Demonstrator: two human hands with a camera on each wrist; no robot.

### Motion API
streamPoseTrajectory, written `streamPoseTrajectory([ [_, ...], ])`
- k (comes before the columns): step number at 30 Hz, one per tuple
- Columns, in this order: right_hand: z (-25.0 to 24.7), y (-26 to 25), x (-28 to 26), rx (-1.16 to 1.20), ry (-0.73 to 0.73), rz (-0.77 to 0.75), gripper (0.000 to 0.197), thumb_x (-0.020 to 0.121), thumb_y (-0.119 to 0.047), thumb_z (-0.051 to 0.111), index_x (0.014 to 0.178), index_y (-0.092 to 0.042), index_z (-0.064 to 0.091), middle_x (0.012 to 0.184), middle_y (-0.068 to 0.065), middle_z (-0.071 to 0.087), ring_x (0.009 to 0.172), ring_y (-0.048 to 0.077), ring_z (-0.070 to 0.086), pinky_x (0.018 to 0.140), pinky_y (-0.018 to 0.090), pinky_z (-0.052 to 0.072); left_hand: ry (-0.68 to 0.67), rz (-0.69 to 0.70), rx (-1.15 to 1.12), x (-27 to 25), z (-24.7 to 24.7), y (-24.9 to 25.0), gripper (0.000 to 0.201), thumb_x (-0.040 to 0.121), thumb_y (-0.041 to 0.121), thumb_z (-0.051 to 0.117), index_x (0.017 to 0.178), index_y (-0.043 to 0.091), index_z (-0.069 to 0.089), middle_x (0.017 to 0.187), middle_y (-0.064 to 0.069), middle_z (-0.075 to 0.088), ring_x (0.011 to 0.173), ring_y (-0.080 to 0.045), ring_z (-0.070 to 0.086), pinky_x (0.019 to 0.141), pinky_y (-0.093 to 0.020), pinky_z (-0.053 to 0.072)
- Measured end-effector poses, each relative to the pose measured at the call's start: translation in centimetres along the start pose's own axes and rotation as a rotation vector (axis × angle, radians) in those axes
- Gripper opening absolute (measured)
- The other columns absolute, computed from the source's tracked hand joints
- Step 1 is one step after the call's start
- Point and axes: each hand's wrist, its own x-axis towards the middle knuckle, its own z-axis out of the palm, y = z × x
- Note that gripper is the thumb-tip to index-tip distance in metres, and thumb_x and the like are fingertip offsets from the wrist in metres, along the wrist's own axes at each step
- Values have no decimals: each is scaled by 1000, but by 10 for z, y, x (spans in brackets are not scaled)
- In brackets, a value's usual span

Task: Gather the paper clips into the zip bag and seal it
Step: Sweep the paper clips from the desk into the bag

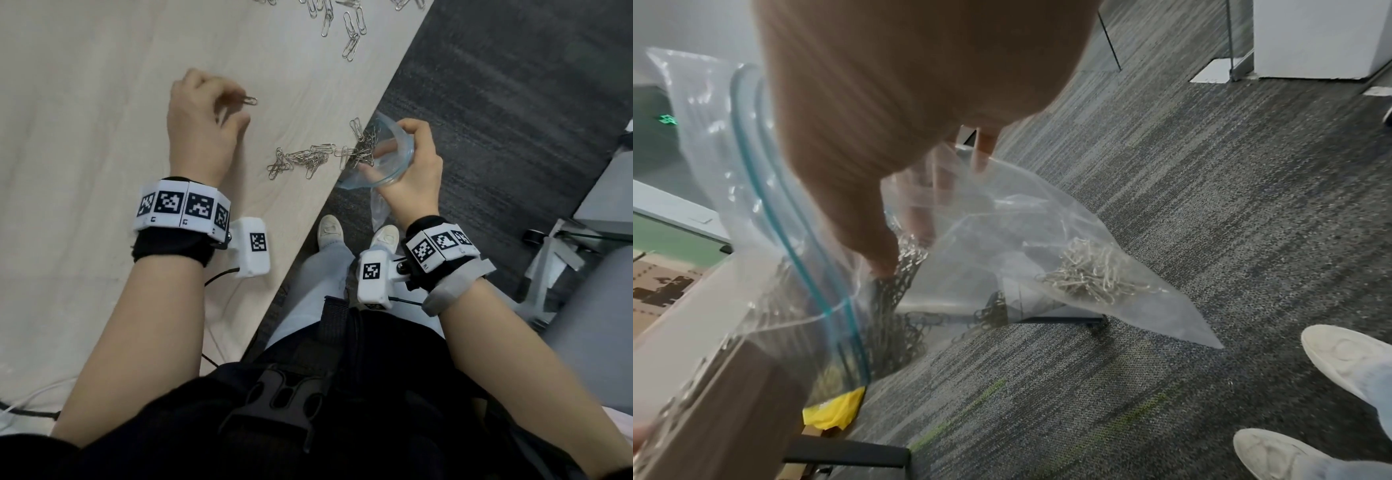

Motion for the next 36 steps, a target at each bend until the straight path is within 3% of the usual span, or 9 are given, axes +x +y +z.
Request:
streamPoseTrajectory([
  [2,0,-1,0,2,3,-1,56,58,-53,79,100,-51,42,98,7,69,93,27,67,84,49,55,-30,31,0,-3,2,4,19,76,17,64,94,14,70,98,-12,63,92,-24,58,83,-30,48],
  [6,0,-1,-1,11,-2,-3,58,59,-53,80,103,-44,42,98,7,70,93,26,67,84,49,55,-143,80,-46,-9,7,18,13,74,7,67,83,12,74,85,-8,67,77,-13,56,69,-11,41],
  [11,-1,-2,-2,17,-6,-5,58,60,-55,80,103,-46,42,98,8,69,92,25,68,83,51,55,-214,90,-120,-17,2,28,13,76,13,70,89,12,72,85,-6,64,77,-13,57,72,-23,46],
  [17,0,-2,-2,22,-9,3,59,60,-54,79,105,-39,45,99,8,69,93,27,67,83,50,55,-406,22,-99,-18,-10,22,63,48,16,89,105,20,64,93,-2,54,66,-8,48,66,-21,47],
  [20,1,-1,-2,14,-9,-1,59,60,-53,80,105,-42,43,99,8,70,93,28,67,83,51,55,-429,14,-118,-17,-4,29,53,52,7,88,99,16,64,77,2,58,63,-11,54,65,-26,51],
  [23,1,-1,-2,9,-10,-1,59,60,-54,79,104,-46,41,98,8,70,93,27,67,84,50,55,-396,37,-163,-18,8,38,39,59,6,84,93,10,65,70,5,58,61,-6,56,65,-17,49],
  [31,-2,-1,-2,-9,-22,13,60,60,-53,80,105,-43,42,100,9,68,94,27,66,85,50,54,-374,152,-225,-16,34,68,32,62,9,81,92,9,69,87,-11,68,73,-14,61,70,-21,52],
  [33,-2,1,-2,-8,-25,21,62,60,-53,81,107,-41,43,100,10,68,95,27,66,85,50,54,-386,205,-183,-13,31,69,48,59,19,84,103,14,67,99,-9,63,81,-13,56,74,-24,49],
  [36,-2,1,-2,-10,-25,15,61,61,-55,80,107,-42,42,101,10,67,96,27,66,86,50,54,-488,259,13,-8,23,68,88,48,35,88,128,26,51,126,-5,43,108,-12,41,93,-32,43],
])
